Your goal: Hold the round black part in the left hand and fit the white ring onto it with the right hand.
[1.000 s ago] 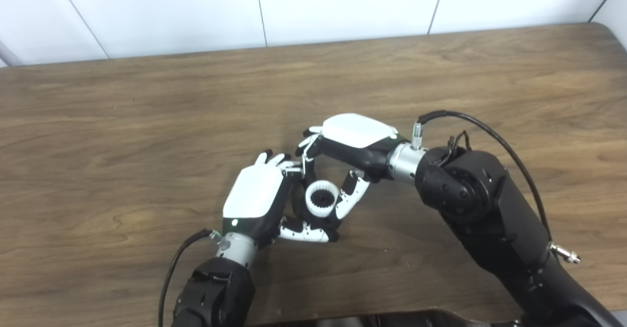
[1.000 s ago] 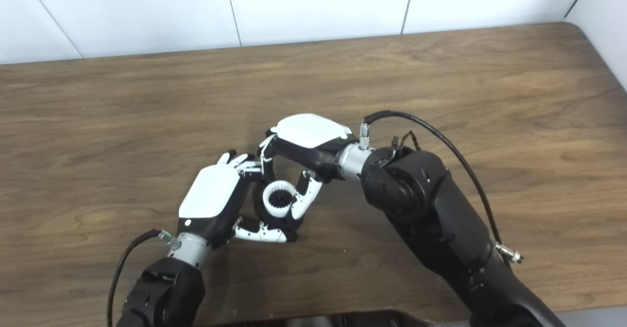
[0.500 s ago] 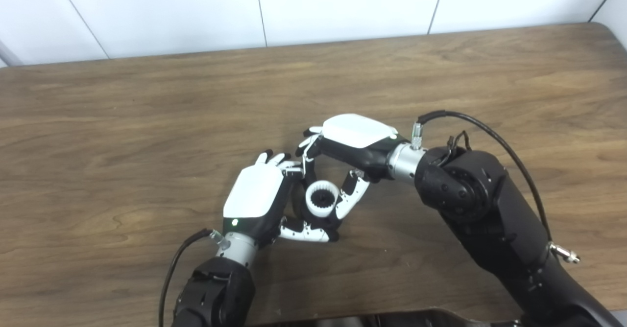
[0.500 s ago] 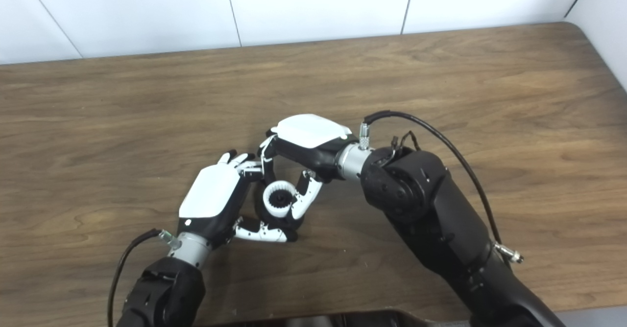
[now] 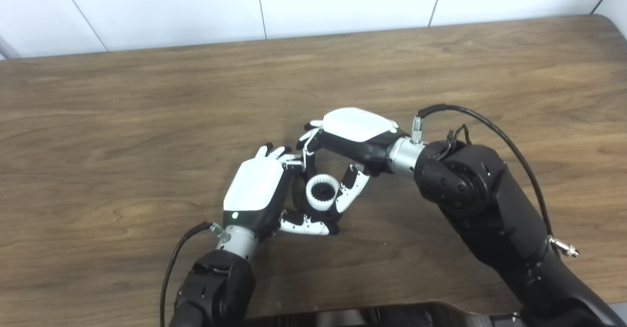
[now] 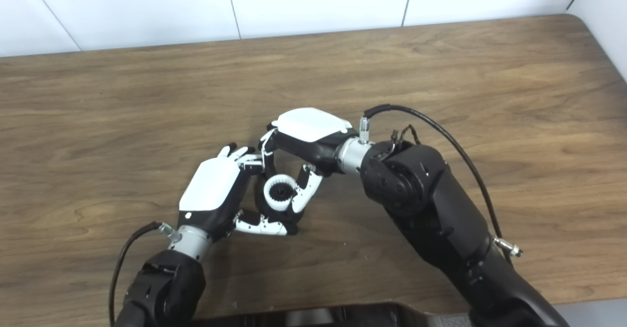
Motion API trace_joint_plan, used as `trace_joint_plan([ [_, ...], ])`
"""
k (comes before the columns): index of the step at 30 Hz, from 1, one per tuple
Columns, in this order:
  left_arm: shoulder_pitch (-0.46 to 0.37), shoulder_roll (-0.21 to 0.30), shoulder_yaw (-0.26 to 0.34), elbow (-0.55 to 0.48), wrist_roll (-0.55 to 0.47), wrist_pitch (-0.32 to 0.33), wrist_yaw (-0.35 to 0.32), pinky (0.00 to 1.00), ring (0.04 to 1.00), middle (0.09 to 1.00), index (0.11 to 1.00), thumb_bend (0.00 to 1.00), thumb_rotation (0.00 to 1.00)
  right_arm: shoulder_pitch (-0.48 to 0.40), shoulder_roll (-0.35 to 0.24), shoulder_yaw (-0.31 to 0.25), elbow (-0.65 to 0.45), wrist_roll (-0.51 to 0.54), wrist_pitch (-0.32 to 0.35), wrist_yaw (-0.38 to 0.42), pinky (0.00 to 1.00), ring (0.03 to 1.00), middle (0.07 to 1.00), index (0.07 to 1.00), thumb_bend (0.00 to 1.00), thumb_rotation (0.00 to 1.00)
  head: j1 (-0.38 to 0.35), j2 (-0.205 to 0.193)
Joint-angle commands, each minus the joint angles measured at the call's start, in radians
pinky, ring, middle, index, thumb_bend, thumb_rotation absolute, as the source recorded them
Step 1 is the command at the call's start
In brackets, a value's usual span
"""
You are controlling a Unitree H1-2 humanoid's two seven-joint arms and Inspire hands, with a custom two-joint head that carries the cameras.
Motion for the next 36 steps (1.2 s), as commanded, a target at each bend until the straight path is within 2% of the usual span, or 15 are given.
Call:
trace_joint_plan([
  [1,-0.006,-0.006,-0.014,0.009,0.000,0.000,-0.025,1.00,0.916,0.790,0.479,0.53,0.05,-0.017,-0.004,-0.011,-0.014,-0.003,-0.019,-0.027,0.90,0.956,0.847,0.485,0.52,0.14,0.000,0.001],
  [10,-0.006,-0.007,-0.012,0.010,-0.003,0.003,-0.027,1.00,0.919,0.790,0.479,0.53,0.05,-0.025,-0.016,-0.014,-0.015,0.007,-0.035,-0.027,0.90,0.967,0.881,0.494,0.52,0.15,-0.003,0.001],
  [11,-0.006,-0.007,-0.013,0.009,-0.001,0.004,-0.028,1.00,0.920,0.792,0.479,0.53,0.06,-0.026,-0.019,-0.013,-0.016,0.007,-0.040,-0.027,0.90,0.969,0.884,0.578,0.75,0.19,-0.002,0.003],
  [12,-0.005,-0.007,-0.013,0.008,0.000,0.005,-0.030,1.00,0.919,0.791,0.479,0.53,0.06,-0.027,-0.020,-0.013,-0.016,0.007,-0.044,-0.026,0.90,0.970,0.887,0.612,0.83,0.22,-0.002,0.003],
  [14,-0.005,-0.008,-0.013,0.007,-0.001,0.005,-0.030,1.00,0.919,0.792,0.479,0.52,0.06,-0.026,-0.021,-0.015,-0.016,0.009,-0.048,-0.028,0.90,0.971,0.888,0.643,0.91,0.24,-0.002,0.003],
  [31,-0.009,-0.007,-0.012,0.009,0.000,0.005,-0.030,1.00,0.916,0.790,0.479,0.53,0.06,-0.025,-0.021,-0.026,-0.024,0.009,-0.045,-0.030,0.92,0.985,0.903,0.662,0.96,0.25,-0.005,0.005],
  [36,-0.012,-0.004,-0.011,0.013,0.004,0.002,-0.027,1.00,0.914,0.787,0.479,0.53,0.06,-0.025,-0.041,-0.060,-0.034,0.028,-0.042,-0.029,0.92,0.990,0.903,0.650,0.96,0.25,-0.005,0.003],
])
